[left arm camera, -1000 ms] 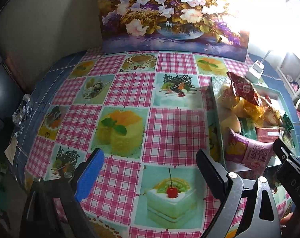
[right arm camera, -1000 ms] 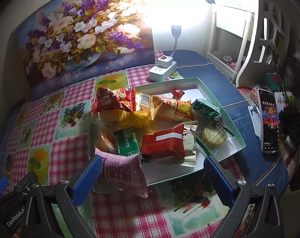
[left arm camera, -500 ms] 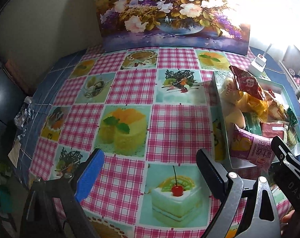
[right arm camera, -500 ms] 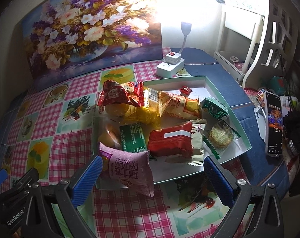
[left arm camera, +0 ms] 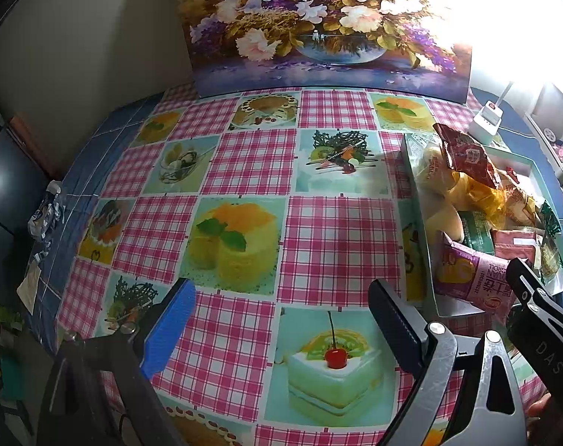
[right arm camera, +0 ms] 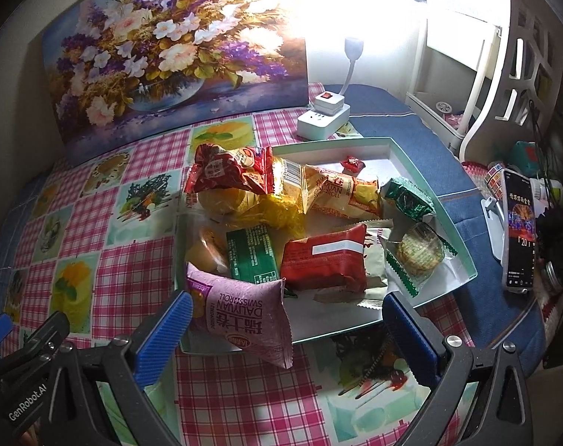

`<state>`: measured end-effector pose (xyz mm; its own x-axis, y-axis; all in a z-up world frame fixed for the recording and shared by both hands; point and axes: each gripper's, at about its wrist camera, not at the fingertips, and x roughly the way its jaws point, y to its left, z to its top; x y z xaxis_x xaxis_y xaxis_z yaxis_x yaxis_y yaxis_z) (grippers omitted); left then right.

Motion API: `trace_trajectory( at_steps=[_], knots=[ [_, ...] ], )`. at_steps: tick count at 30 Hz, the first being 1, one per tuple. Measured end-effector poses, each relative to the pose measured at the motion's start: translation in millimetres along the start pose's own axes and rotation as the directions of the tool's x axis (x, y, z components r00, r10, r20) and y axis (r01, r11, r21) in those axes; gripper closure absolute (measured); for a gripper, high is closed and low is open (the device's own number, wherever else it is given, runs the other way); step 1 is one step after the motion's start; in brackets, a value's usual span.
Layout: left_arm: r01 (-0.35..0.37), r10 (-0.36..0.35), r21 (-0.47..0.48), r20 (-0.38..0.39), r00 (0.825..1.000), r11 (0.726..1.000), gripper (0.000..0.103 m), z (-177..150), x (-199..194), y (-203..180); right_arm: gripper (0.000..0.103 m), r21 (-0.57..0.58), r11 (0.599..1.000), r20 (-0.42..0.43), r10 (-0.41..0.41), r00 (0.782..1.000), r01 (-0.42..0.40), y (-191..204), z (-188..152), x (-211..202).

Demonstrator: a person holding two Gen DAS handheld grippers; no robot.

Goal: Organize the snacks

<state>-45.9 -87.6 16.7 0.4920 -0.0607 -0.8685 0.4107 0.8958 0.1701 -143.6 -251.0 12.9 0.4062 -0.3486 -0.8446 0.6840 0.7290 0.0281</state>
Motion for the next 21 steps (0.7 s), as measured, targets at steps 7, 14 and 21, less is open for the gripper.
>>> trace_trajectory(
  at_steps=[7, 14, 21],
  knots=[
    [0.000, 0.000, -0.010, -0.011, 1.000, 1.000, 0.009, -0.5, 2.8, 0.9, 0.000, 0.000, 1.000, -0.002, 0.002, 1.000, -0.002, 0.6, -0.5, 1.3],
    [-0.003, 0.003, -0.015, -0.013, 1.000, 1.000, 0.009, -0.7, 3.7, 1.4, 0.000, 0.000, 1.000, -0.003, 0.003, 1.000, -0.003, 1.2, -0.6, 1.9],
    [-0.004, 0.004, -0.021, -0.017, 1.000, 1.000, 0.009, -1.0, 4.8, 2.9, 0.000, 0.000, 1.000, -0.004, 0.002, 1.000, -0.002, 1.6, -0.5, 2.2]
  ],
)
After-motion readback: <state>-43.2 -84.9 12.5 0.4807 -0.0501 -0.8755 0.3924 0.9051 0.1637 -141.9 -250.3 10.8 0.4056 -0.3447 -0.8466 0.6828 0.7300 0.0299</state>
